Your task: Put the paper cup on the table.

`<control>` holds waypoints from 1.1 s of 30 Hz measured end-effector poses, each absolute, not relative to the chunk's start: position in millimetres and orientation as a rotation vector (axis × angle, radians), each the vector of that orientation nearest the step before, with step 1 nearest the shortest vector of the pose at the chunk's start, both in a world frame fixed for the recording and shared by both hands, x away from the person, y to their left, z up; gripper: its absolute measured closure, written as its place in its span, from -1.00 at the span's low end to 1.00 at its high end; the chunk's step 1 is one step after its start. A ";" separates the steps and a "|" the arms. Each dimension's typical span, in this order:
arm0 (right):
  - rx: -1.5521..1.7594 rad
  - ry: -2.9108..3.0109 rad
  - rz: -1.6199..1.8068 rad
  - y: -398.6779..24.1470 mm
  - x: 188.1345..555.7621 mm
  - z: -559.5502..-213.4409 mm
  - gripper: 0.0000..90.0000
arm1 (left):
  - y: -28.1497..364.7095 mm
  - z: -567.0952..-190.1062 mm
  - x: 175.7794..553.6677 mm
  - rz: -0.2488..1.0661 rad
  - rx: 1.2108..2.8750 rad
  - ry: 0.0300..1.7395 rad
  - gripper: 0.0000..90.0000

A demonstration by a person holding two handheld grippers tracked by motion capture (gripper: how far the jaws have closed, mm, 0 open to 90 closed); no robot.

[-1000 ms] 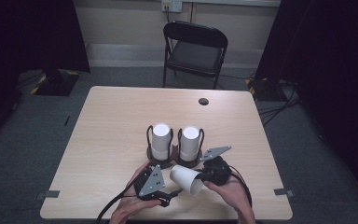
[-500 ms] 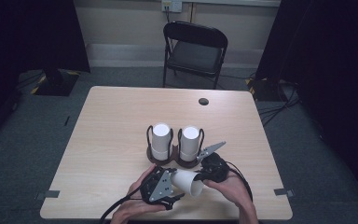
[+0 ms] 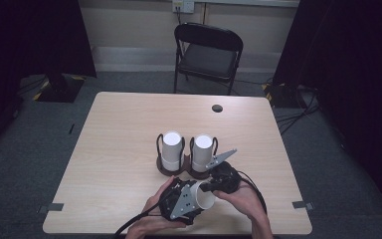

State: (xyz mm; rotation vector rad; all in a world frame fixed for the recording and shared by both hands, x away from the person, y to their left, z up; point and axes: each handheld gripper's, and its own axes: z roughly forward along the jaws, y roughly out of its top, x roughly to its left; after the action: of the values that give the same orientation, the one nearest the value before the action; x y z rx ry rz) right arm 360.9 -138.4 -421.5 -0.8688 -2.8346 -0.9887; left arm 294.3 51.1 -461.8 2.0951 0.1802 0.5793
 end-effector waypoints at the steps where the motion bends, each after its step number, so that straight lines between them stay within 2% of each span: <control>1: -0.874 -2.825 -0.999 -139.4 361.2 -421.3 0.96 | 51.1 -461.1 294.7 0.582 2.096 0.178 -0.56; 13: -0.874 -2.795 -1.003 -129.0 362.3 -424.8 0.97 | 42.3 -456.2 292.3 0.636 2.089 0.150 -0.56; 33: -0.937 -2.761 -1.042 -125.6 363.1 -423.3 0.88 | 45.9 -455.4 295.3 0.607 2.062 0.206 -0.50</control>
State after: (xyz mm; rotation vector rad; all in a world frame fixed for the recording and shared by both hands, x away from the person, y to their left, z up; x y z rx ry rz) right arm 363.1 -125.6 -423.3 -0.9366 -2.7611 -1.0419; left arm 295.3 45.9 -455.4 2.0616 0.2065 0.6067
